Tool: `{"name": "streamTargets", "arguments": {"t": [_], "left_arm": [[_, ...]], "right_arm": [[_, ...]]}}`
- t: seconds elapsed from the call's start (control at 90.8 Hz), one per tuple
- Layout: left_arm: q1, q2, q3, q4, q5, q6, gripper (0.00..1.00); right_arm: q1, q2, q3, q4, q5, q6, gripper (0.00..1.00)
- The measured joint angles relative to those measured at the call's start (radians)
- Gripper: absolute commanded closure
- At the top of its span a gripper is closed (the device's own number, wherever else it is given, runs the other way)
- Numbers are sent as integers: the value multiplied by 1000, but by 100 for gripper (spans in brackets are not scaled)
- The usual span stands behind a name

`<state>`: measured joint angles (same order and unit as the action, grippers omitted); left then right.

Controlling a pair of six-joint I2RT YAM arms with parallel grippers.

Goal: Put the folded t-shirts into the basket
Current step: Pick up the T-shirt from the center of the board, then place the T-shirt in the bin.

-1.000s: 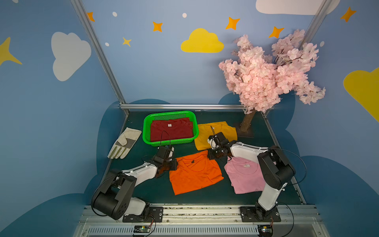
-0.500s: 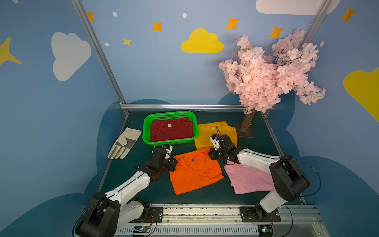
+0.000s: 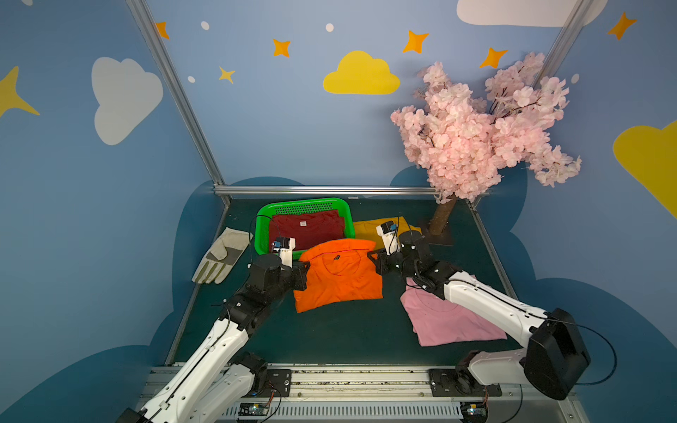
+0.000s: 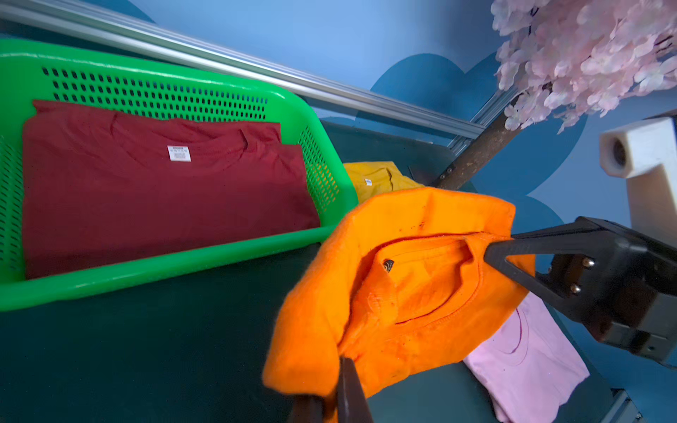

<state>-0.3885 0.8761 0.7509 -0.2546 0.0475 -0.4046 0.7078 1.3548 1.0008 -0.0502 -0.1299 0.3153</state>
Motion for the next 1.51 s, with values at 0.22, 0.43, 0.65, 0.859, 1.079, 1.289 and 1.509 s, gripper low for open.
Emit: {"name": "streamTargets", "arguments": {"t": [0.22, 0.43, 0.65, 0.859, 1.079, 1.289, 1.509], "left_arm": [[50, 143, 217, -60, -8, 39, 98], [141, 247, 386, -100, 4, 71, 98], [246, 363, 524, -118, 35, 98, 98], [347, 479, 621, -121, 70, 114, 98], [421, 650, 721, -128, 101, 120, 98], [446, 818, 859, -168, 114, 147, 98], [447, 925, 929, -226, 142, 164, 98]], "right_arm": [[20, 1, 136, -36, 27, -2, 100], [22, 39, 196, 0, 74, -2, 100], [21, 195, 353, 21, 107, -2, 100], [13, 406, 588, 17, 94, 0, 100], [-11, 638, 864, -33, 47, 3, 100], [-28, 835, 1079, -116, -7, 6, 100], [-32, 912, 1139, -202, -38, 22, 100]]}}
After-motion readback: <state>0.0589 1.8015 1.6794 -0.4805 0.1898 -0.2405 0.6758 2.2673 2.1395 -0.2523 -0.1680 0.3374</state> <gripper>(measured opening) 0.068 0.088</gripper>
